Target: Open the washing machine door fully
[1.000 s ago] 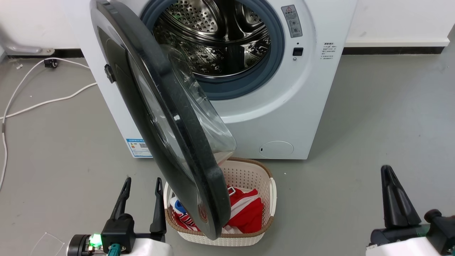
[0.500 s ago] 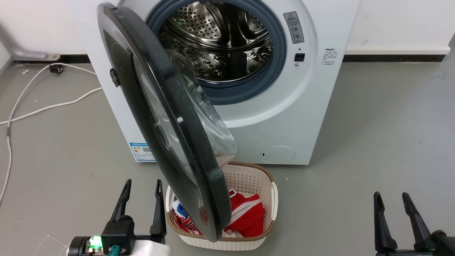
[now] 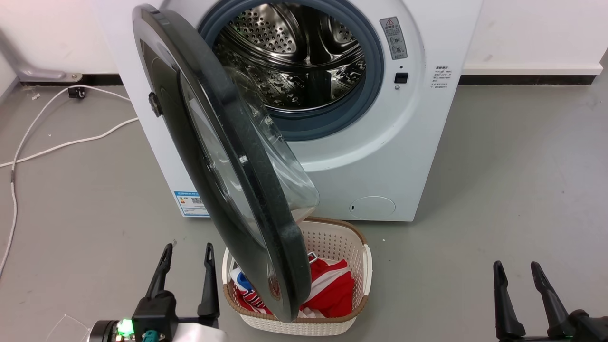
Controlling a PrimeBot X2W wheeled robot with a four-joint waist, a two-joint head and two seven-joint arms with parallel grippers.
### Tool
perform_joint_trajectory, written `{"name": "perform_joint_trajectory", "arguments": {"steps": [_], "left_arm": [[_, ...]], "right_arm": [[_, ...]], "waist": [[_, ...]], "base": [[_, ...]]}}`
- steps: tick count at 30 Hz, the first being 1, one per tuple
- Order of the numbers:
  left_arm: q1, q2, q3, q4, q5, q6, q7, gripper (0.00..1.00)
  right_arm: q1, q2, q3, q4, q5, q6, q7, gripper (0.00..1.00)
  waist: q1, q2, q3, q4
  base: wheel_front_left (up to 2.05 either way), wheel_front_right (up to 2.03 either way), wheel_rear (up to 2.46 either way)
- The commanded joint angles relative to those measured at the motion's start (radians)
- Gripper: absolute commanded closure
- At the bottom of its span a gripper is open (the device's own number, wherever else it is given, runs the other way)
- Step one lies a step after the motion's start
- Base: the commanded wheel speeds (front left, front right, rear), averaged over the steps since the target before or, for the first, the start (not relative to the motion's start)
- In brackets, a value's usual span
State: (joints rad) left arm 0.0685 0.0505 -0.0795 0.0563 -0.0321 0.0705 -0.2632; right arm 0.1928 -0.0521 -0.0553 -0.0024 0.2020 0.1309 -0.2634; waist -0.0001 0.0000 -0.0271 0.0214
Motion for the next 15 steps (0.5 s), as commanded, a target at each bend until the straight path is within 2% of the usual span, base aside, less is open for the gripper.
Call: {"name": "perform_joint_trajectory", "arguments": {"steps": [1, 2, 3, 9, 15], "left_arm": [[0.011, 0.0, 0.005, 0.001, 0.0, 0.005, -0.003, 0.08], [0.009, 0.0, 0.012, 0.0, -0.003, 0.009, -0.002, 0.6], [0.008, 0.0, 0.016, -0.002, -0.004, 0.01, -0.003, 1.0], [-0.033, 0.01, 0.054, -0.047, 0.004, 0.014, -0.002, 1.0], [-0.113, 0.03, 0.09, -0.147, 0.018, 0.017, -0.002, 1.0]], "right_arm": [[0.007, 0.003, 0.002, 0.0, -0.006, 0.0, -0.002, 0.0], [0.006, 0.003, 0.004, 0.0, -0.01, 0.0, -0.002, 0.0], [0.006, 0.003, 0.004, -0.001, -0.011, 0.0, -0.002, 0.0], [0.004, 0.003, 0.002, -0.009, -0.019, 0.0, -0.002, 0.0], [-0.006, 0.003, 0.004, -0.015, -0.029, 0.0, -0.002, 0.0]], "waist": [[0.0001, 0.0, 0.0, 0.0], [0.0001, 0.0, -0.001, 0.0], [0.0001, 0.0, -0.001, 0.0], [0.0001, 0.0, 0.001, 0.003], [0.0001, 0.0, 0.005, 0.006]], "base": [[0.0, 0.0, 0.0], [0.0, 0.0, 0.0], [0.0, 0.0, 0.0], [0.0, 0.0, 0.0], [0.0, 0.0, 0.0]]}}
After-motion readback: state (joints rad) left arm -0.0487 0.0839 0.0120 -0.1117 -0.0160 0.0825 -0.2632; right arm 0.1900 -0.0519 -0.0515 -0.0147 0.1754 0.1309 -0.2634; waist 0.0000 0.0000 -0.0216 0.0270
